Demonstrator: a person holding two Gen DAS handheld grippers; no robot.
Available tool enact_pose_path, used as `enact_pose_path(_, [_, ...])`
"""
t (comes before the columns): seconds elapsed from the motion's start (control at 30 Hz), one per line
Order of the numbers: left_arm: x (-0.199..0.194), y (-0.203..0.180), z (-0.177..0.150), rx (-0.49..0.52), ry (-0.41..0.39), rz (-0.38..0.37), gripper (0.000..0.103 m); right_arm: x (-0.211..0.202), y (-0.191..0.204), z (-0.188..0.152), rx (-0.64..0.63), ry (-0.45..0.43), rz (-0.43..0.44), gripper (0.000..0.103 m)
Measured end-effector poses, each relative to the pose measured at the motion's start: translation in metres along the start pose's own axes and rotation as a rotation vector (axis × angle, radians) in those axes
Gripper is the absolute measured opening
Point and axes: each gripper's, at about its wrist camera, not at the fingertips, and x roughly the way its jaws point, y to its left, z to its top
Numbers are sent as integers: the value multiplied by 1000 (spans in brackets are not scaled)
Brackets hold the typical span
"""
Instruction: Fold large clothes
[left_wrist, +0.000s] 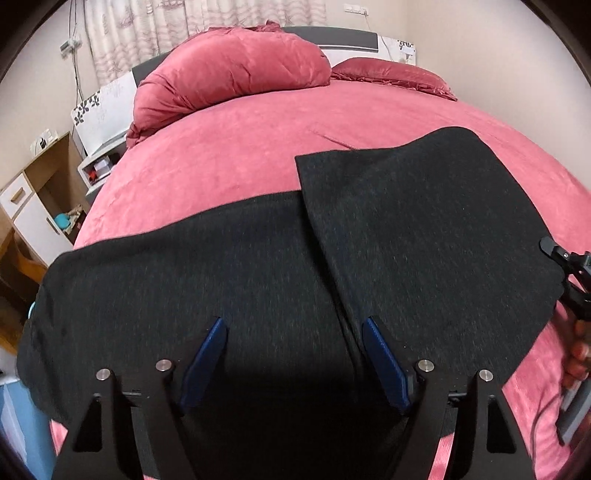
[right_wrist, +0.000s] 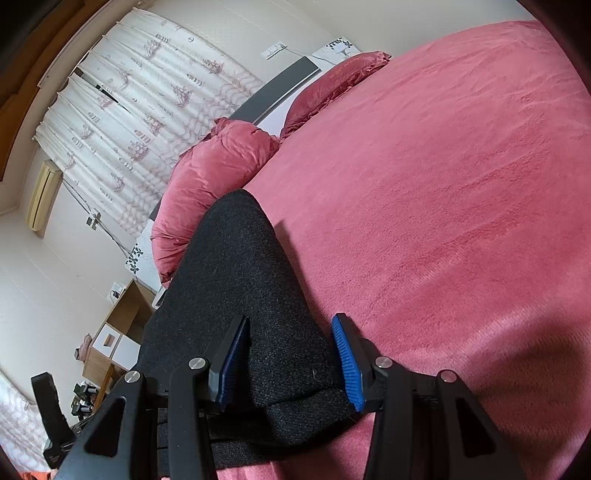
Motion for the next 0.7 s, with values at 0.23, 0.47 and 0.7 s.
enact_pose_path(0.23, [3,9,0,-55,36,-22,79,-1,6,-1,-9,5,-33,47])
enact_pose_path(0.47, [2,12,-11,-38,59,-16,82,-1,12,6,-7,98,-44,56])
enact_pose_path(0.7, [-5,7,-23,15,66,-8,82,6,5,13,44,194,4,56])
